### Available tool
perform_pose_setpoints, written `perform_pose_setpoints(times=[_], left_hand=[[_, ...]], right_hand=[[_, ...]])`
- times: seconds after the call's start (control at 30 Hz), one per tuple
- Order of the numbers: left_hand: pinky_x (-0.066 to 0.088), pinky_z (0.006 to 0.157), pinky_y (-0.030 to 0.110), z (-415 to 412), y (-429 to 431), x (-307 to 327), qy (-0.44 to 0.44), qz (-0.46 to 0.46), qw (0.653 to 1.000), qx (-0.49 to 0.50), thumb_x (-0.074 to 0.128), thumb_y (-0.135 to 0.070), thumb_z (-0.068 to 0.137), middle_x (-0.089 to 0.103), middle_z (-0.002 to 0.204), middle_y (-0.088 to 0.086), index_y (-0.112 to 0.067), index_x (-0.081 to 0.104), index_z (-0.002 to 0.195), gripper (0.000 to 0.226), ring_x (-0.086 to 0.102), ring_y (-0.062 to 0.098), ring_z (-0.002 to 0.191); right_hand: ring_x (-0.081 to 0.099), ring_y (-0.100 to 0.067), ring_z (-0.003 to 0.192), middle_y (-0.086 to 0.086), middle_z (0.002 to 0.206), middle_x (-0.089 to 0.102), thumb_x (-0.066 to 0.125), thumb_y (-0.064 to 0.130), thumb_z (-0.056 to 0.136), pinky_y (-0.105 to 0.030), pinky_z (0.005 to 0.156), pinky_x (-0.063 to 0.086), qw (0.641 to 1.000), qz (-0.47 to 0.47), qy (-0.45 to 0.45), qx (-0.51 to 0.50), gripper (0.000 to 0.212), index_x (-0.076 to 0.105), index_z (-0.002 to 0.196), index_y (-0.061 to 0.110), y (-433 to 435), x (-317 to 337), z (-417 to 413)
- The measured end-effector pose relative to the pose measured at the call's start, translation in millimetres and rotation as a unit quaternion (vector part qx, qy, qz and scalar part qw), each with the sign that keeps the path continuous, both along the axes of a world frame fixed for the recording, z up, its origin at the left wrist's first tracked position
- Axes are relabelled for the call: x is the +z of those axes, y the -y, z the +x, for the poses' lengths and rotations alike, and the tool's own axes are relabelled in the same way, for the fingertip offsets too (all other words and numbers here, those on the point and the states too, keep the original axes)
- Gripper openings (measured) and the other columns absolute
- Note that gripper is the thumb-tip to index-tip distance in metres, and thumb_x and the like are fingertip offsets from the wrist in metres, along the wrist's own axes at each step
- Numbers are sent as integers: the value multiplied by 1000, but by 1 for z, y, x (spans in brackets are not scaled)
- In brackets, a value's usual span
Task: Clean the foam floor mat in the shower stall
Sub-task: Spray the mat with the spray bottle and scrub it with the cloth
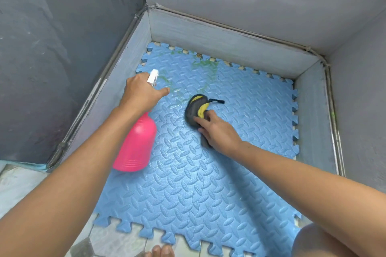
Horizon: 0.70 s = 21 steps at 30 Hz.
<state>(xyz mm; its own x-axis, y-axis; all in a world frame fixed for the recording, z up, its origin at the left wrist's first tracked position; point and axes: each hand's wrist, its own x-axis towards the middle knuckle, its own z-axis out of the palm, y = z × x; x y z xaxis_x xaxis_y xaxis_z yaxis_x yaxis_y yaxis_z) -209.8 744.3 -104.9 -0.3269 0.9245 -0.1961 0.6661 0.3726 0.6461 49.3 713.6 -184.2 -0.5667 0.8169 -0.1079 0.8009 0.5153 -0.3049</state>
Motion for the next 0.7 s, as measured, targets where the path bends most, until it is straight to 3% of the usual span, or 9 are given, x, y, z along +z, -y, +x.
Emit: perform_pose_setpoints(times=[0.13, 0.2, 0.23, 0.3, 0.37, 0.43, 0.5, 0.6, 0.7], left_hand=[[63, 74, 49, -9, 8, -1, 35, -21, 999, 34, 87, -49, 73, 67, 93, 13, -10, 63, 87, 48, 69, 36, 94], [65, 65, 49, -14, 14, 4, 47, -21, 997, 50, 88, -42, 76, 68, 88, 13, -3, 65, 89, 47, 72, 37, 88], [65, 59, 48, -17, 17, 6, 59, -23, 996, 59, 89, -40, 77, 70, 89, 14, -2, 65, 89, 46, 74, 35, 86], [63, 49, 45, -23, 25, 8, 75, -31, 994, 72, 89, -39, 77, 74, 94, 16, -3, 66, 90, 44, 76, 29, 85], [62, 45, 43, -27, 35, 7, 74, -40, 994, 76, 89, -38, 77, 75, 95, 17, -3, 68, 95, 45, 77, 29, 84], [63, 47, 45, -32, 44, 5, 75, -41, 993, 83, 88, -37, 77, 75, 96, 19, -2, 68, 99, 46, 76, 32, 83], [63, 48, 46, -37, 52, 4, 70, -41, 993, 88, 89, -38, 77, 74, 94, 21, 0, 66, 93, 47, 76, 34, 79], [63, 47, 46, -41, 56, 4, 73, -42, 992, 96, 89, -38, 77, 72, 86, 19, -3, 61, 81, 45, 74, 32, 71], [63, 50, 47, -37, 55, 5, 61, -43, 993, 87, 89, -37, 77, 59, 71, 10, -10, 56, 72, 43, 66, 28, 59]], right_hand=[[57, -21, 90, 1, 112, 51, 47, 45, 101, -34, 66, 48, 964, 6, 42, 264, 34, 52, 134, 37, -12, 6, -28], [63, -20, 88, 3, 102, 64, 42, 63, 97, -36, 71, 49, 969, 52, 40, 240, 34, 57, 117, 40, -55, 10, -37], [64, -24, 91, 0, 103, 66, 42, 62, 97, -38, 75, 48, 977, 75, 68, 186, 33, 58, 115, 39, -86, 11, -37], [60, -38, 104, -12, 121, 54, 48, 37, 100, -42, 86, 48, 994, 59, 91, 16, 32, 57, 131, 33, -147, 10, -30], [57, -47, 108, -20, 128, 45, 48, 20, 98, -49, 95, 47, 979, 42, 71, -185, 38, 56, 135, 20, -193, 6, -9], [58, -49, 105, -21, 132, 43, 48, 18, 97, -51, 96, 48, 962, 31, 41, -268, 37, 56, 132, 15, -204, 2, -10], [61, -47, 98, -21, 134, 42, 49, 19, 98, -48, 88, 49, 976, 40, 28, -212, 38, 55, 135, 16, -180, 4, -39], [62, -40, 87, -15, 127, 47, 53, 25, 99, -42, 72, 48, 999, 41, 11, 12, 37, 56, 136, 19, -118, 3, -84], [60, -31, 79, -11, 119, 51, 56, 30, 99, -38, 63, 49, 975, 29, 10, 222, 36, 58, 134, 26, -71, 6, -92]])
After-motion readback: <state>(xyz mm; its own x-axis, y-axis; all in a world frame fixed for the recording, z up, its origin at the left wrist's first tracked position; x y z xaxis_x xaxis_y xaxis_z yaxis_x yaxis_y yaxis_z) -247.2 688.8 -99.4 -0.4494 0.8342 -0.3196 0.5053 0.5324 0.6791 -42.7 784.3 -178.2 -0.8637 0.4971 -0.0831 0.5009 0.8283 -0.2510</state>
